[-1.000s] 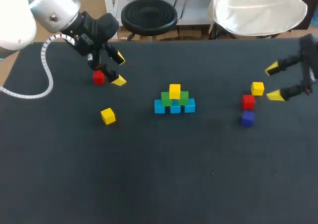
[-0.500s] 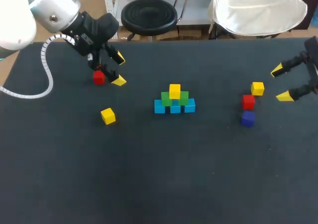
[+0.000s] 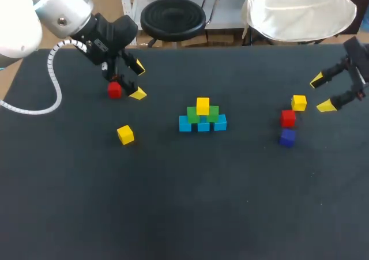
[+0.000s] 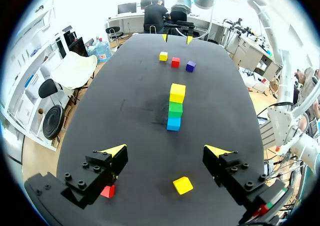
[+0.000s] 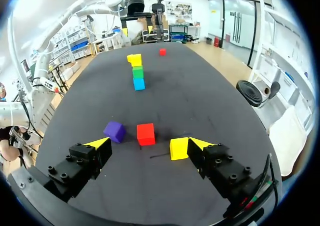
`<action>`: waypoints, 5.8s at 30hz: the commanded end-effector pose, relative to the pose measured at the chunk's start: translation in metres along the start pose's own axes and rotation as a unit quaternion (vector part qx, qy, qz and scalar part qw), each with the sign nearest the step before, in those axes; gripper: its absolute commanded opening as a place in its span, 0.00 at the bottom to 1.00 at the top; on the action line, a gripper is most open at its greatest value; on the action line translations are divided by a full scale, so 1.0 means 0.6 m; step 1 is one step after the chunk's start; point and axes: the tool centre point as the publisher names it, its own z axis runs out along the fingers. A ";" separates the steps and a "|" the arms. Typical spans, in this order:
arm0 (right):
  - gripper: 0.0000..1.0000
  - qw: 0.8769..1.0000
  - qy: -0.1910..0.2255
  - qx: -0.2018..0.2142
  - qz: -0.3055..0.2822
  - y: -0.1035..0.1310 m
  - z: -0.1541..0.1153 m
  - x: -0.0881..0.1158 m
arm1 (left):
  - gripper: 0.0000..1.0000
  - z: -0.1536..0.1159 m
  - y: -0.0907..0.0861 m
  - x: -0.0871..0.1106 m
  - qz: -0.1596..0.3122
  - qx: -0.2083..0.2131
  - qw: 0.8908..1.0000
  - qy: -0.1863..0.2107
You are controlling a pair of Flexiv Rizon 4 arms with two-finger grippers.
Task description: Place the blue cubes, place green cubes on the blue cubes, place the yellow cubes on the green cubes, then place the red cubes on the yellow cubes, and place purple cube on the red cubes.
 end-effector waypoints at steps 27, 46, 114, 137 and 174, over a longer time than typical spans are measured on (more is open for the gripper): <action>1.00 0.997 -0.049 -0.019 -0.058 -0.060 0.055 0.041 | 1.00 0.000 0.000 0.001 0.001 0.000 1.000 -0.001; 1.00 0.996 -0.050 -0.023 -0.069 -0.105 0.083 0.046 | 1.00 0.000 0.000 0.001 0.001 0.000 1.000 -0.001; 0.00 0.997 0.001 -0.007 -0.072 -0.037 0.015 -0.087 | 1.00 0.000 0.000 0.001 0.001 0.000 1.000 -0.001; 0.00 0.996 0.001 -0.003 -0.088 -0.018 0.016 -0.130 | 1.00 0.000 0.000 0.001 0.001 0.000 1.000 -0.001; 0.00 0.995 -0.062 -0.036 -0.069 0.064 0.171 -0.281 | 1.00 0.000 0.000 0.001 0.001 0.000 1.000 -0.001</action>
